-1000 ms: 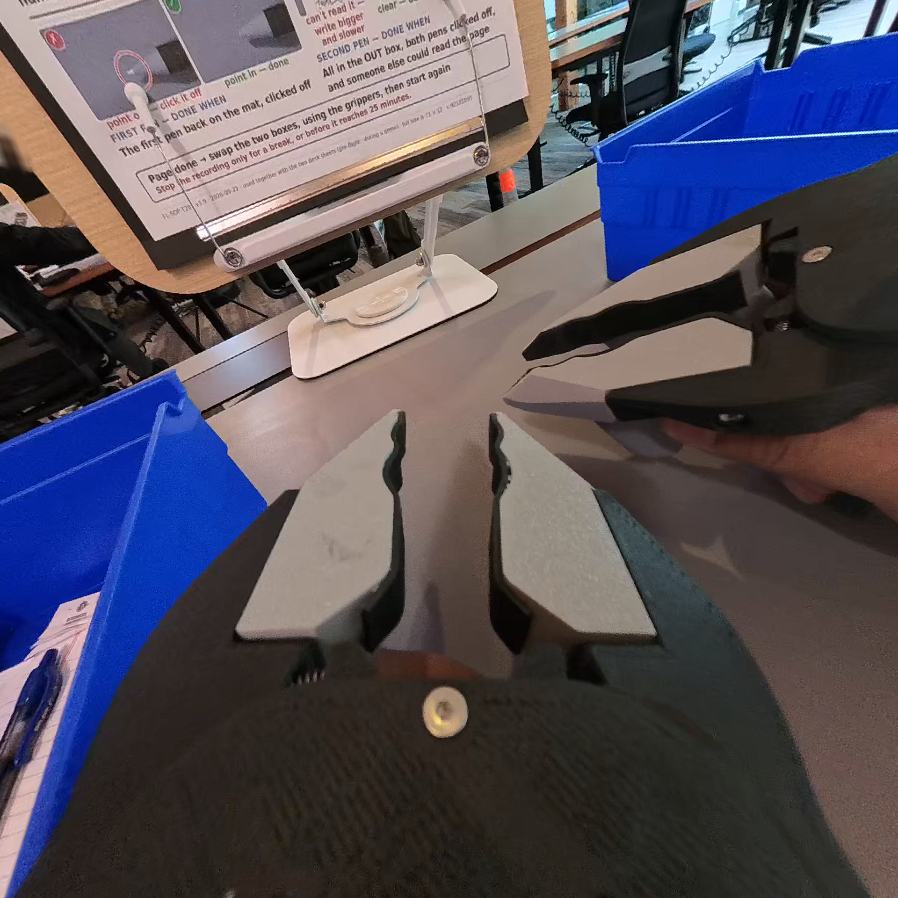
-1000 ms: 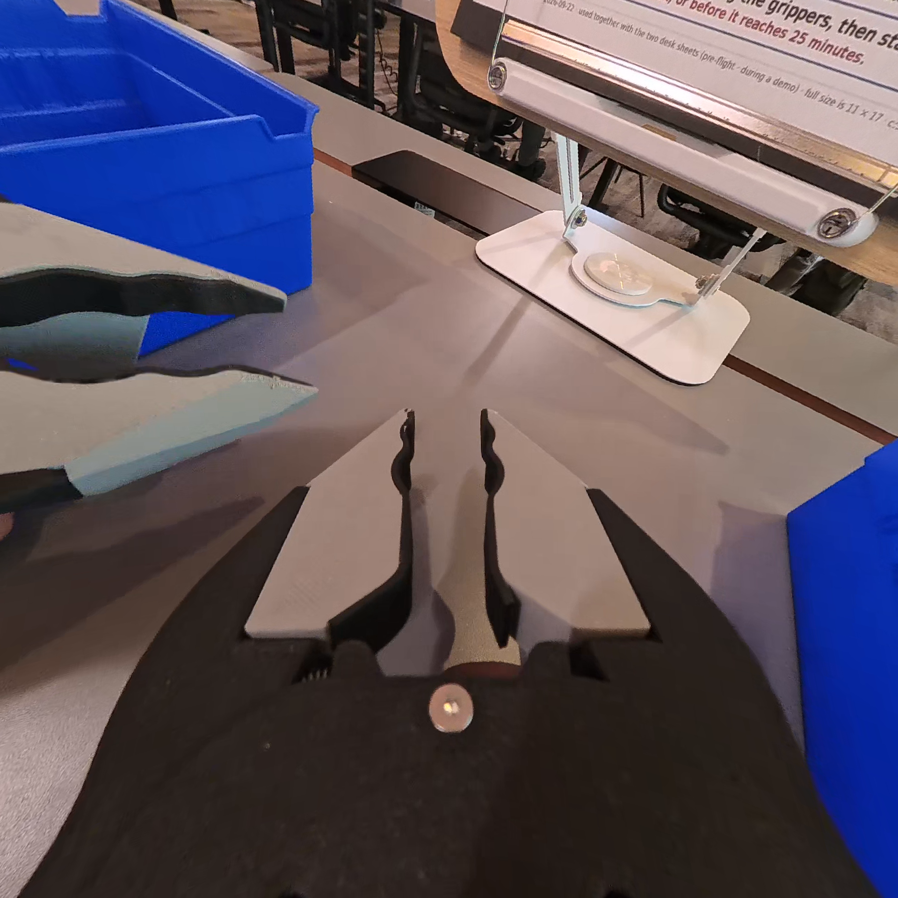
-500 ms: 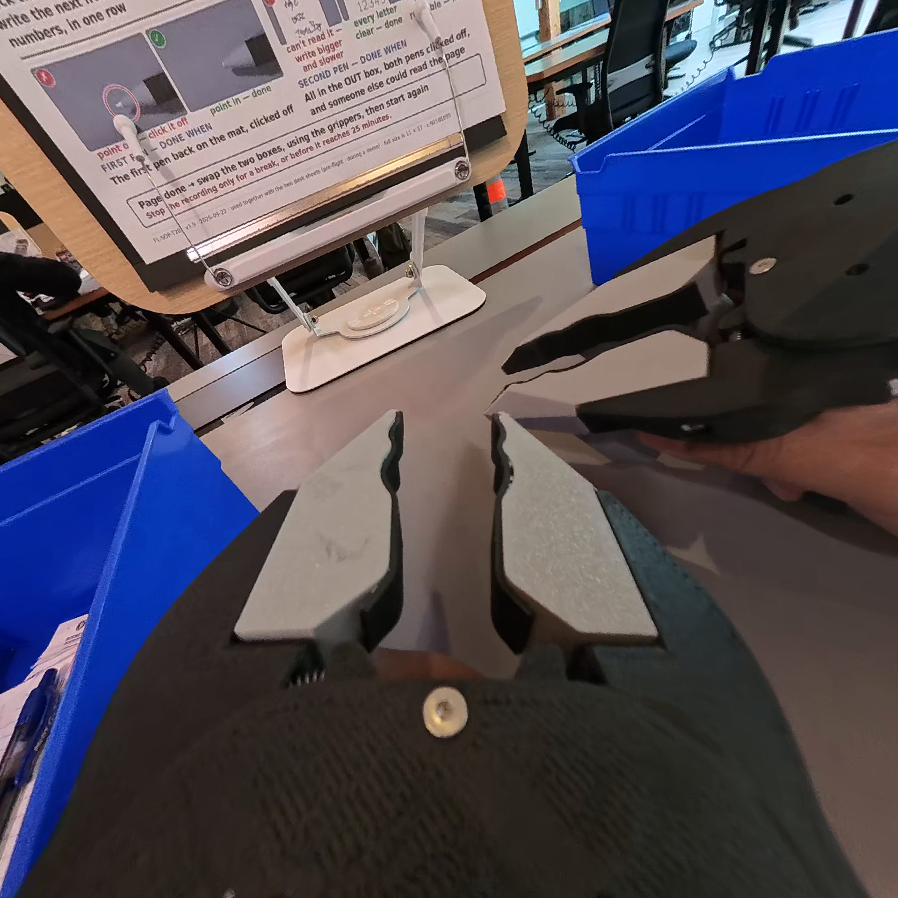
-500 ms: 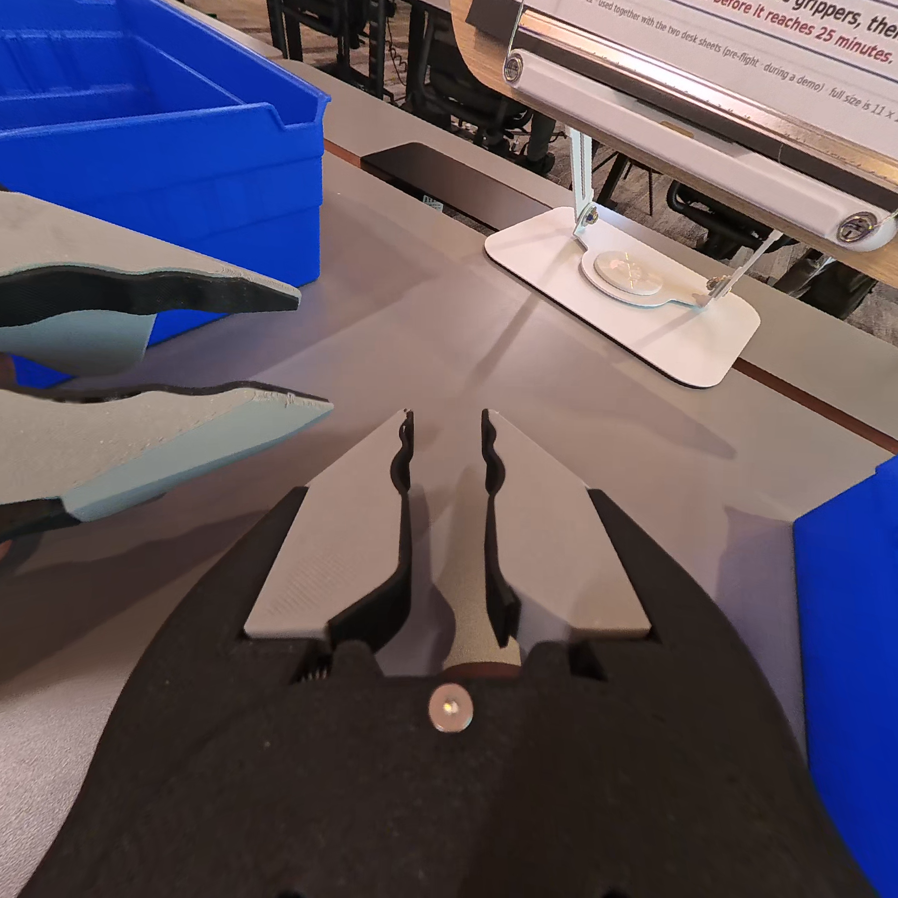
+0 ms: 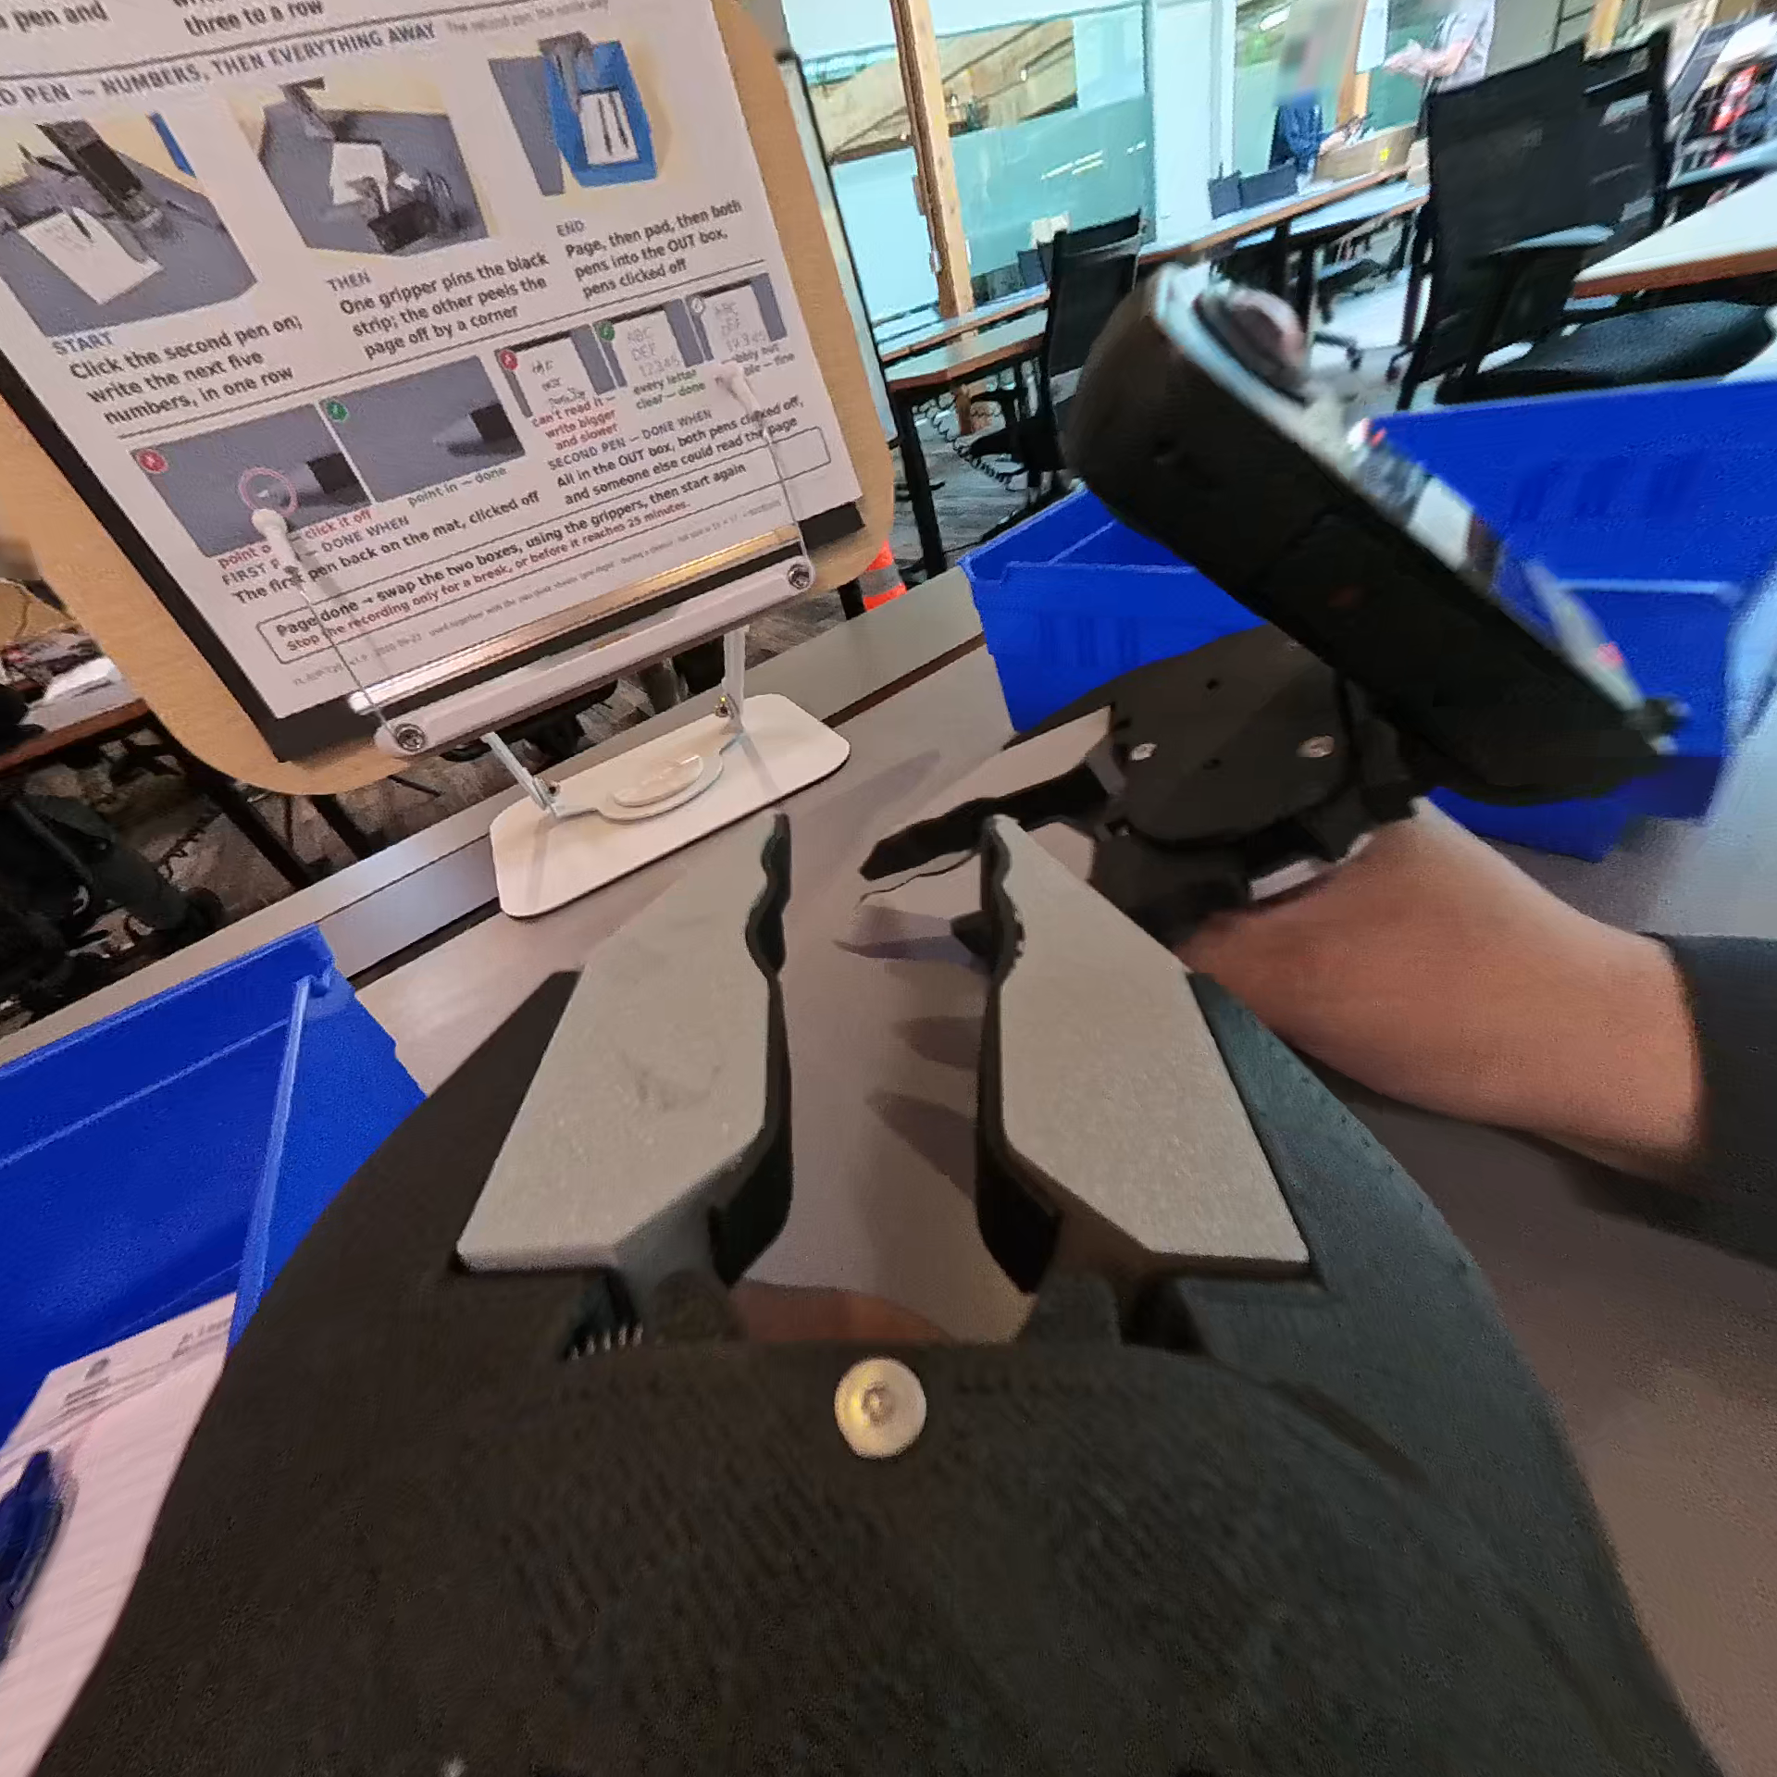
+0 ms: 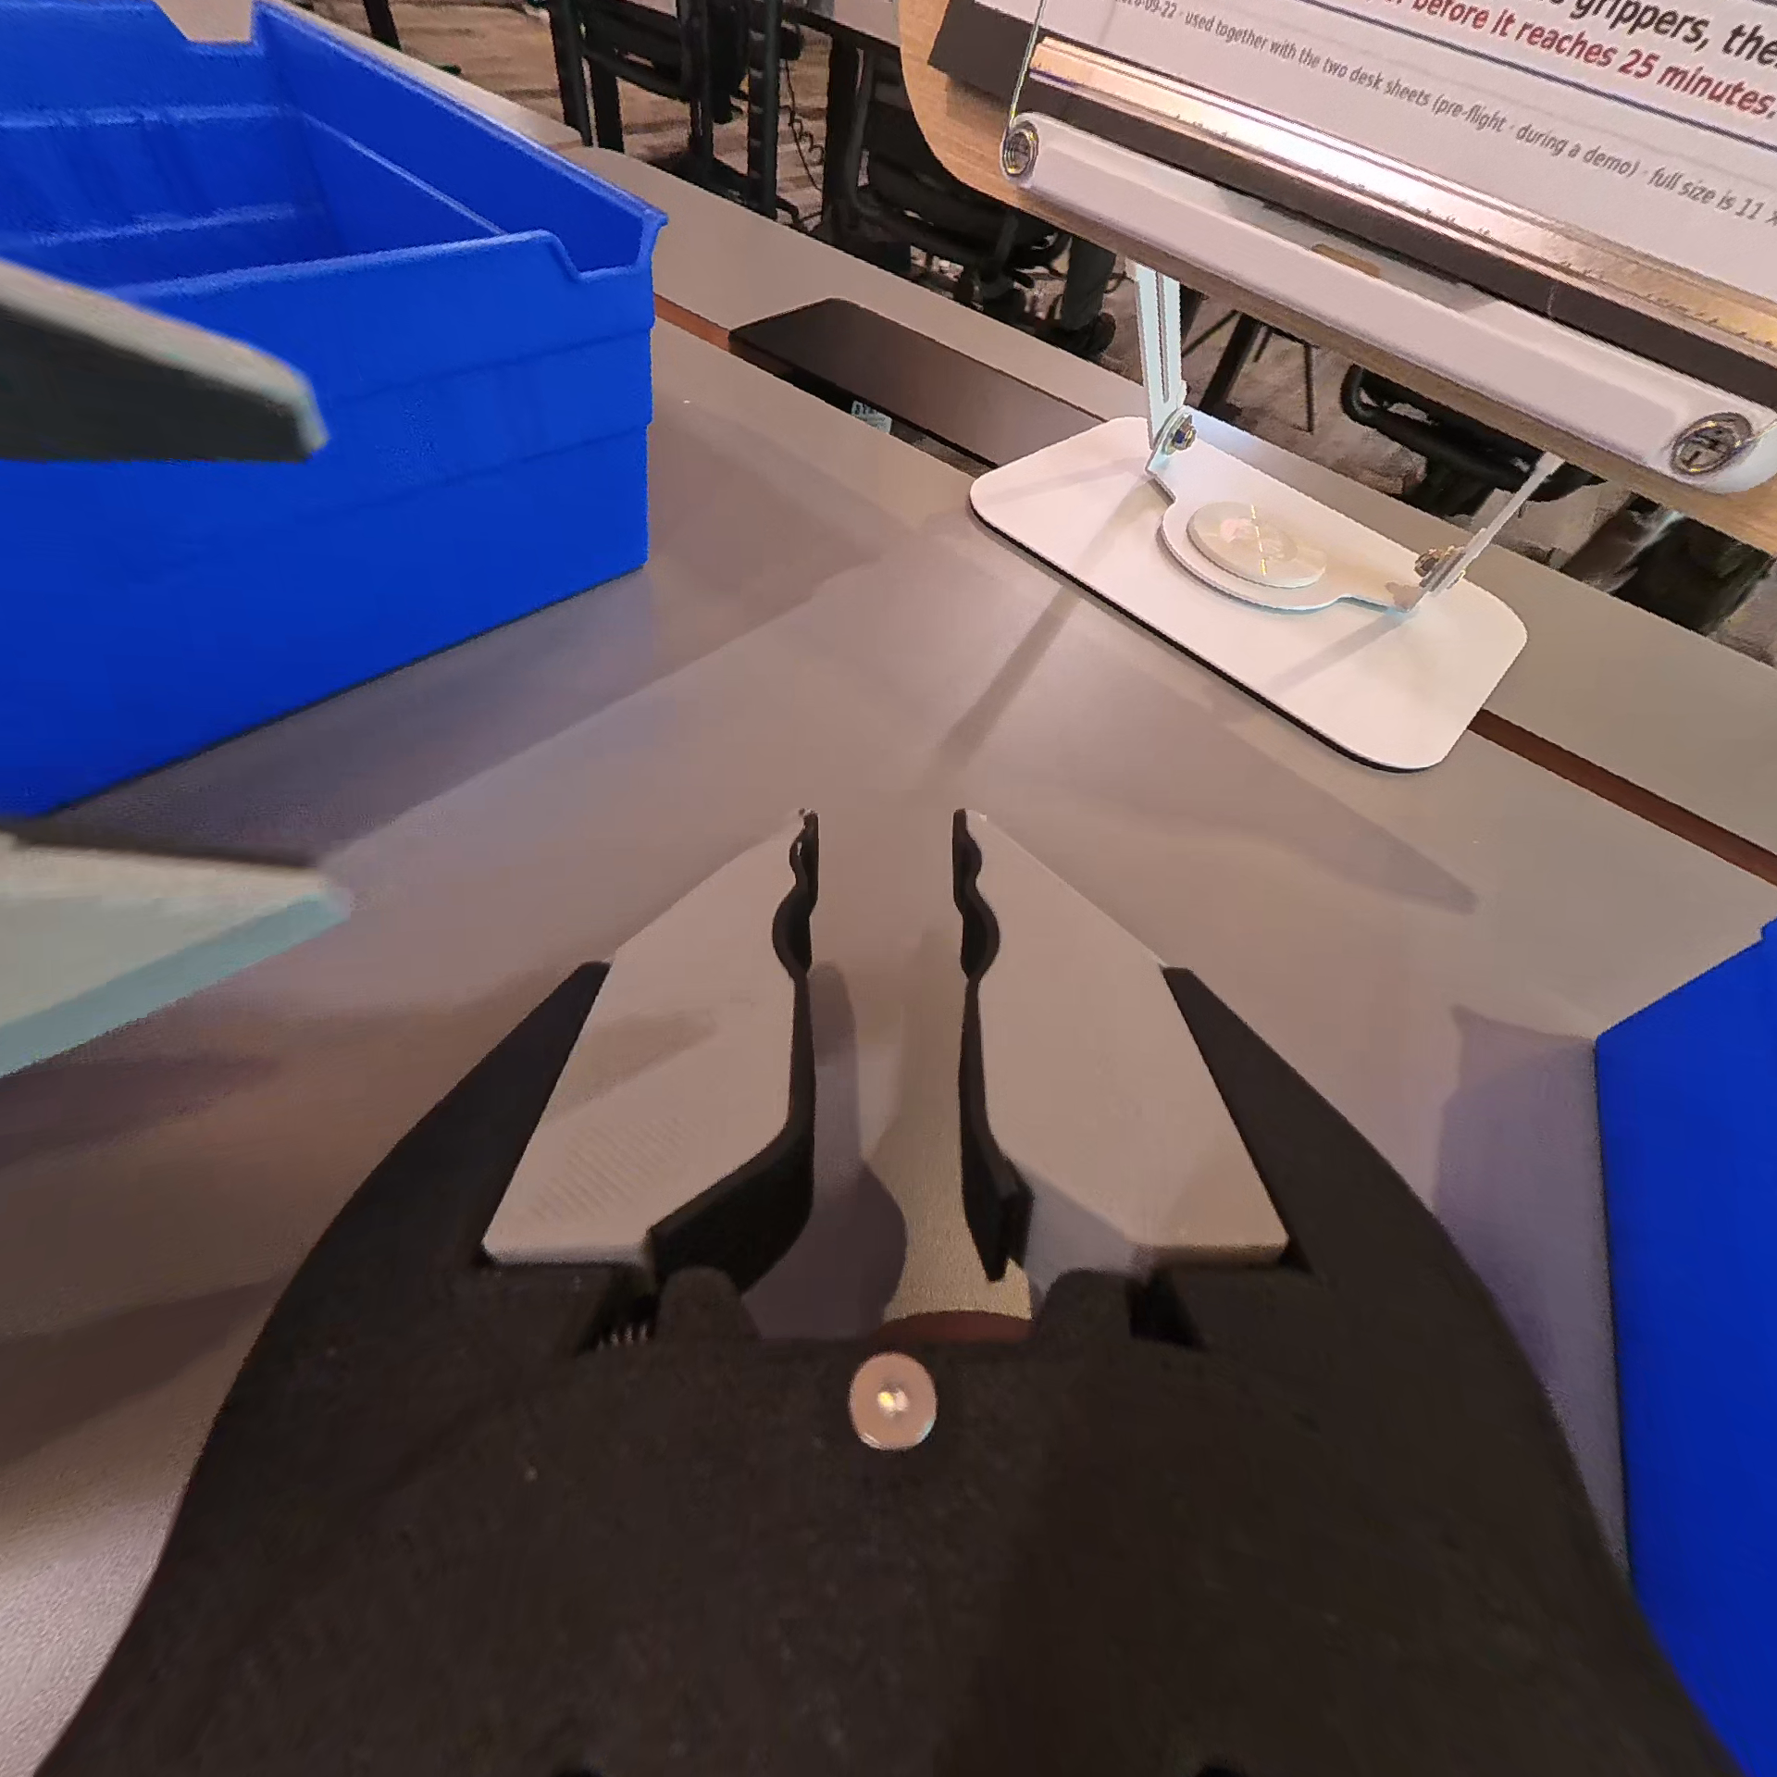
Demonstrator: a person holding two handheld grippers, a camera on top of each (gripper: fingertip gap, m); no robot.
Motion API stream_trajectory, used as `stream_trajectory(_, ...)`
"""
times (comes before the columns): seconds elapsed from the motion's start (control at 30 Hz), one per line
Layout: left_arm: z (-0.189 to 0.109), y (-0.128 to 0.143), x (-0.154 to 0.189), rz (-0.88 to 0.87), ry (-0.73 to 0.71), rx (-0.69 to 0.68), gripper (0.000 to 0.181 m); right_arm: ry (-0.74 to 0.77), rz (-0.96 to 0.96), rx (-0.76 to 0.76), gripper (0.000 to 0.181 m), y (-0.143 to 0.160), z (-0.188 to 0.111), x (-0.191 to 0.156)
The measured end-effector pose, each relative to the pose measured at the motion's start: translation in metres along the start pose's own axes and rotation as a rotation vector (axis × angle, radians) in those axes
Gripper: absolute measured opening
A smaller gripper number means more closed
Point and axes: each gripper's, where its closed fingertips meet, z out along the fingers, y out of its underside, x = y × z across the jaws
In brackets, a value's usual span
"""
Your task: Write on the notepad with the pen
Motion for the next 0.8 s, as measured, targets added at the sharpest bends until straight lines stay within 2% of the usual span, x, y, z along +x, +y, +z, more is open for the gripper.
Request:
stream_trajectory(0.07,-0.018,-0.019,0.012,0.007,0.051,0.063,0.036,-0.005,0.008,0.011,0.024,-0.001,-0.001,0.0)
stream_trajectory(0.13,-0.037,-0.037,0.008,0.087,0.023,0.069,0.032,-0.015,0.009,0.002,0.024,0.0,0.0,-0.001)
stream_trajectory(0.23,-0.063,-0.059,-0.023,0.181,-0.063,0.027,0.032,-0.024,-0.004,-0.009,0.024,0.001,0.002,-0.004)
stream_trajectory(0.33,-0.082,-0.068,-0.08,0.128,-0.152,-0.038,0.031,-0.022,-0.029,-0.007,0.024,0.0,0.002,-0.006)
stream_trajectory(0.37,-0.084,-0.061,-0.099,0.092,-0.16,-0.092,0.031,-0.023,-0.036,-0.007,0.024,0.0,0.002,-0.007)
stream_trajectory(0.43,-0.083,-0.027,-0.134,0.009,-0.134,-0.27,0.04,-0.025,-0.043,-0.009,0.024,0.001,0.002,-0.008)
stream_trajectory(0.5,-0.082,0.023,-0.169,-0.095,-0.138,-0.481,0.055,-0.029,-0.045,-0.008,0.024,0.0,0.002,-0.009)
stream_trajectory(0.57,-0.086,0.074,-0.203,-0.188,-0.199,-0.663,0.049,-0.033,-0.04,-0.005,0.024,0.0,0.001,-0.009)
stream_trajectory(0.63,-0.091,0.112,-0.219,-0.262,-0.214,-0.765,0.03,-0.038,-0.033,-0.002,0.024,0.0,0.001,-0.009)
stream_trajectory(0.73,-0.097,0.151,-0.226,-0.277,-0.234,-0.877,0.032,-0.044,-0.025,0.0,0.024,0.0,0.0,-0.009)
stream_trajectory(0.8,-0.099,0.166,-0.227,-0.277,-0.247,-0.922,0.034,-0.047,-0.022,-0.001,0.024,0.0,0.0,-0.009)
